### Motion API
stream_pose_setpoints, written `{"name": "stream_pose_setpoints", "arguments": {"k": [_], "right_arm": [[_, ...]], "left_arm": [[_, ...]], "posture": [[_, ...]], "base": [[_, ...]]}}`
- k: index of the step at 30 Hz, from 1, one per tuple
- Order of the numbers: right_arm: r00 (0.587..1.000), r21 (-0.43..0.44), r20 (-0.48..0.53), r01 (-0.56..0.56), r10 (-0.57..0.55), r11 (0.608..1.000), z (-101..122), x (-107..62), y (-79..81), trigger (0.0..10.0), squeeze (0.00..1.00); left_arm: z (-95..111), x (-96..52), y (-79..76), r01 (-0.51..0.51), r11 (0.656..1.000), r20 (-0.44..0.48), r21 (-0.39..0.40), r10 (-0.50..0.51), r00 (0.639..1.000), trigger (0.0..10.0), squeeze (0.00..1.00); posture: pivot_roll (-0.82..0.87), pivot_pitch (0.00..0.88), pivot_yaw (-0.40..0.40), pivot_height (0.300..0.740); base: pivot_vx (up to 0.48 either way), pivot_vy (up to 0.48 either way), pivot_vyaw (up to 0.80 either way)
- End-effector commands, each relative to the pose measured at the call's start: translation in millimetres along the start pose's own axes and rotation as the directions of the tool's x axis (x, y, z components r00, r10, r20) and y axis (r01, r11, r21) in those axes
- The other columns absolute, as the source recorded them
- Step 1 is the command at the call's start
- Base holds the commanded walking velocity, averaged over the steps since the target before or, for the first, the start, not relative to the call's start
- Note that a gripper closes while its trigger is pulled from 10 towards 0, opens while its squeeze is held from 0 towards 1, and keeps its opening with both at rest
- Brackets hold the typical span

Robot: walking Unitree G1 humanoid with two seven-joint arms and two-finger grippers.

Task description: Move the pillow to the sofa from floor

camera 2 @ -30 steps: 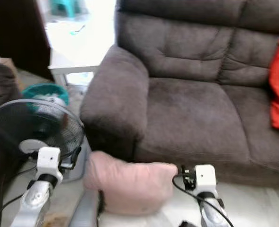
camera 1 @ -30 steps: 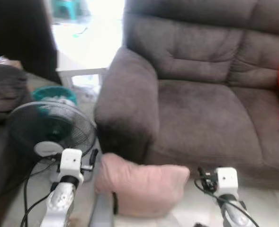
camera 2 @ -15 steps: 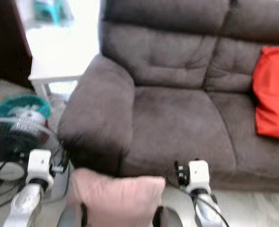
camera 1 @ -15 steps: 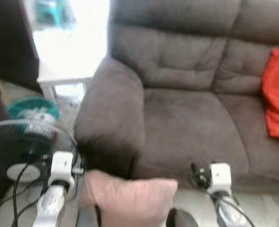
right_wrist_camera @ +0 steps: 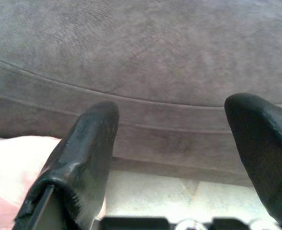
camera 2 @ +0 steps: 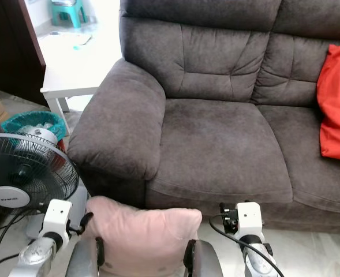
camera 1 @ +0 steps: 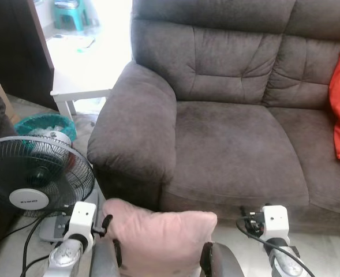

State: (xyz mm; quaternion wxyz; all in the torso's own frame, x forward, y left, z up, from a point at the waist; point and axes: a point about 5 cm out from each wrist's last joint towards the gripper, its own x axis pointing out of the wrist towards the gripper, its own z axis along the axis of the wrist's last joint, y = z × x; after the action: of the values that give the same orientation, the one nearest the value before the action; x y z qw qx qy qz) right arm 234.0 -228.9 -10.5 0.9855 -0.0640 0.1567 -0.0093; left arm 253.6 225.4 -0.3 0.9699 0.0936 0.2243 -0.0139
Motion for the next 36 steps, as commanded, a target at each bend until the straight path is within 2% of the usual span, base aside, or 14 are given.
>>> {"name": "stream_pose_setpoints", "arguments": {"k": [1,6,8,14,19,20,21,25,29,36], "right_arm": [[0.999,-0.003,0.043,0.016,-0.016,1.0,12.3,4.3,-8.4,10.0,0.0],[0.995,0.017,0.098,0.018,-0.019,1.0,26.7,11.1,-6.5,10.0,0.0],[0.992,0.022,0.125,-0.003,0.0,1.0,32.7,12.8,-0.9,10.0,0.0],[0.987,0.017,0.159,-0.023,0.02,1.0,40.3,12.6,3.1,10.0,0.0],[0.98,0.009,0.196,-0.029,0.026,1.0,50.9,13.3,1.3,10.0,0.0],[0.975,0.008,0.218,-0.034,0.032,0.999,57.6,14.2,1.4,10.0,0.0],[0.973,0.007,0.227,-0.035,0.032,0.999,61.0,14.6,1.3,10.0,0.0],[0.959,-0.002,0.277,-0.061,0.059,0.998,76.8,15.4,5.9,10.0,0.0],[0.955,0.006,0.289,-0.075,0.07,0.997,82.2,15.7,9.9,10.0,0.0],[0.953,-0.005,0.292,-0.083,0.081,0.997,87.4,13.1,10.6,10.0,0.0]], "left_arm": [[10.1,6.2,1.7,-0.014,1.0,0.034,-0.009,0.015,0.999,10.0,1.0],[21.6,15.6,-1.3,-0.008,1.0,0.059,-0.017,0.009,0.998,10.0,1.0],[23.1,18.1,1.3,-0.012,0.999,0.054,-0.03,0.014,0.998,10.0,1.0],[21.4,21.3,4.9,0.012,0.994,0.04,-0.104,-0.008,0.999,10.0,1.0],[21.3,24.1,5.5,0.018,0.997,0.015,-0.072,-0.017,1.0,10.0,1.0],[22.8,25.6,6.0,0.015,0.998,0.01,-0.063,-0.015,1.0,10.0,0.27],[23.7,26.4,6.6,0.014,0.998,0.009,-0.061,-0.013,1.0,10.0,0.0],[30.4,29.3,9.5,-0.015,0.998,0.032,-0.069,0.018,0.999,10.0,0.0],[32.9,29.8,11.2,-0.036,0.996,0.047,-0.079,0.04,0.998,10.0,0.0],[29.5,28.3,13.1,-0.044,0.995,0.046,-0.093,0.048,0.998,10.0,0.0]], "posture": [[0.13,0.0,-0.107,0.525],[0.12,0.0,-0.103,0.525],[0.11,0.0,-0.103,0.525],[0.1,0.019,-0.099,0.525],[0.09,0.026,-0.098,0.525],[0.09,0.034,-0.101,0.525],[0.09,0.044,-0.105,0.525],[0.09,0.066,-0.11,0.525],[0.09,0.07,-0.109,0.525],[0.08,0.077,-0.111,0.48]], "base": [[0.0,0.0,0.0],[0.0,0.0,0.0],[0.0,0.0,0.0],[0.0,0.0,0.0],[0.0,0.0,0.0],[0.0,0.0,0.0],[0.0,0.0,0.0],[0.0,0.0,0.0],[0.0,0.0,0.0],[0.0,0.0,0.0]]}}
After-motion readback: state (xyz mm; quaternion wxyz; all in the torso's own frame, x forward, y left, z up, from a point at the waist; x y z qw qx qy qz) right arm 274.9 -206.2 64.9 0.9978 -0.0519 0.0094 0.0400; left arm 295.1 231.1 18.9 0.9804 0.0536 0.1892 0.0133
